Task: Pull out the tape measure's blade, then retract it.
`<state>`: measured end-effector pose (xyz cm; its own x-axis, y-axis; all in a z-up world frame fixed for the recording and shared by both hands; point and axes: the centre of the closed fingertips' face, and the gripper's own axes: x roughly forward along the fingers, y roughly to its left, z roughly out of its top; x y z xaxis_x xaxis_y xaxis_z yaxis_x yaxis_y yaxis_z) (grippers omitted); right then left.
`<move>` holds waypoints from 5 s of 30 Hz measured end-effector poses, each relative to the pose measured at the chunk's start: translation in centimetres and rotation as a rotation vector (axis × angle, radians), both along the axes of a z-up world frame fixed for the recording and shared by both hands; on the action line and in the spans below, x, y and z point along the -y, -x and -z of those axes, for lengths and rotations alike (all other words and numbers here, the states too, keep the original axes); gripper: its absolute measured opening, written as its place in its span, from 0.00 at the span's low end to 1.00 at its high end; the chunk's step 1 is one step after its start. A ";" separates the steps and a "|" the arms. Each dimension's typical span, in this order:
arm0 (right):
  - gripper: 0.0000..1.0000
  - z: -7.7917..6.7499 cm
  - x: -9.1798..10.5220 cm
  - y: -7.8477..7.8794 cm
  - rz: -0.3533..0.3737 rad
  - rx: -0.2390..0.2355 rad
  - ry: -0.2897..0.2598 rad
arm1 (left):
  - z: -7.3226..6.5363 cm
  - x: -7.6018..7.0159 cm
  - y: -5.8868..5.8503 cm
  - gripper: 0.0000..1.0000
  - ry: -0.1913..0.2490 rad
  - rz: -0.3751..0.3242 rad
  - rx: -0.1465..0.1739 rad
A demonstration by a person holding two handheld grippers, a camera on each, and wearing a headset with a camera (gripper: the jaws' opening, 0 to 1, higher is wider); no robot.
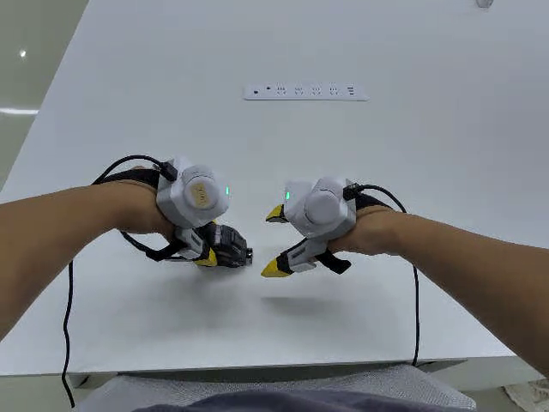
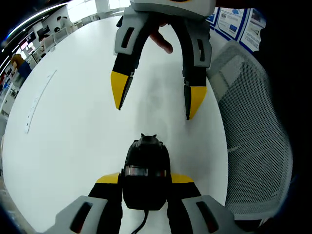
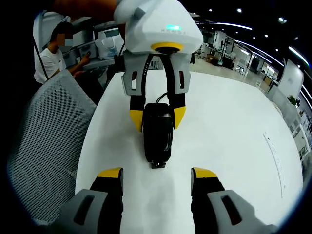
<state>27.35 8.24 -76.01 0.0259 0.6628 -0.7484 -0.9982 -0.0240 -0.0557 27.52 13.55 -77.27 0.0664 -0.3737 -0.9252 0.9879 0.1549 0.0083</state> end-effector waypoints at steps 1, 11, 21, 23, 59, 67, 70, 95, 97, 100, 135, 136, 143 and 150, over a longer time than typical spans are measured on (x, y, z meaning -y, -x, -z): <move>0.57 0.0 -0.1 0.1 -0.003 0.000 0.002 | 0.0 0.0 0.0 0.32 0.000 -0.003 -0.002; 0.50 1.0 -0.3 0.2 -0.028 -0.010 0.033 | 0.0 0.1 0.2 0.32 -0.005 0.012 -0.004; 0.44 2.2 -1.4 0.0 -0.052 -0.024 0.064 | 0.0 0.2 0.0 0.32 0.037 -0.024 0.018; 0.42 2.4 -1.7 -0.1 -0.052 -0.027 0.066 | 0.0 0.2 -0.1 0.32 0.060 -0.037 0.028; 0.20 5.1 -2.5 -0.5 -0.107 -0.044 0.207 | -0.3 0.2 -0.4 0.32 0.189 -0.092 0.053; 0.20 5.2 -2.5 -0.5 -0.132 -0.036 0.219 | -0.3 0.2 -0.4 0.32 0.190 -0.089 0.049; 0.20 5.2 -2.4 -0.5 -0.154 -0.030 0.235 | -0.4 0.3 -0.4 0.32 0.190 -0.086 0.049; 0.19 5.3 -2.6 -0.6 -0.093 -0.039 0.293 | -0.3 0.3 -0.4 0.32 0.200 -0.097 0.046; 0.18 5.3 -2.5 -0.6 -0.053 -0.064 0.283 | -0.3 0.2 -0.4 0.32 0.198 -0.094 0.045; 0.13 5.4 -2.3 -0.6 -0.032 -0.082 0.264 | -0.3 0.2 -0.4 0.32 0.198 -0.109 0.045; 0.11 5.1 -0.6 -0.8 -0.045 -0.079 0.309 | -0.3 0.4 -0.4 0.32 0.192 -0.111 0.053; 0.11 5.1 -0.6 -0.8 -0.044 -0.079 0.309 | -0.3 0.4 -0.4 0.32 0.192 -0.110 0.053; 0.11 5.2 -0.3 -0.8 -0.049 -0.071 0.321 | -0.3 0.4 -0.4 0.32 0.186 -0.106 0.052; 0.11 5.2 0.5 -1.0 -0.047 -0.072 0.331 | -0.2 0.3 -0.5 0.32 0.185 -0.108 0.053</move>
<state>28.34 7.77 -81.25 -0.0596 0.3827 -0.9219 -0.9966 -0.0751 0.0333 28.00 13.23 -77.03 0.1618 -0.5250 -0.8355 0.9645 0.2630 0.0215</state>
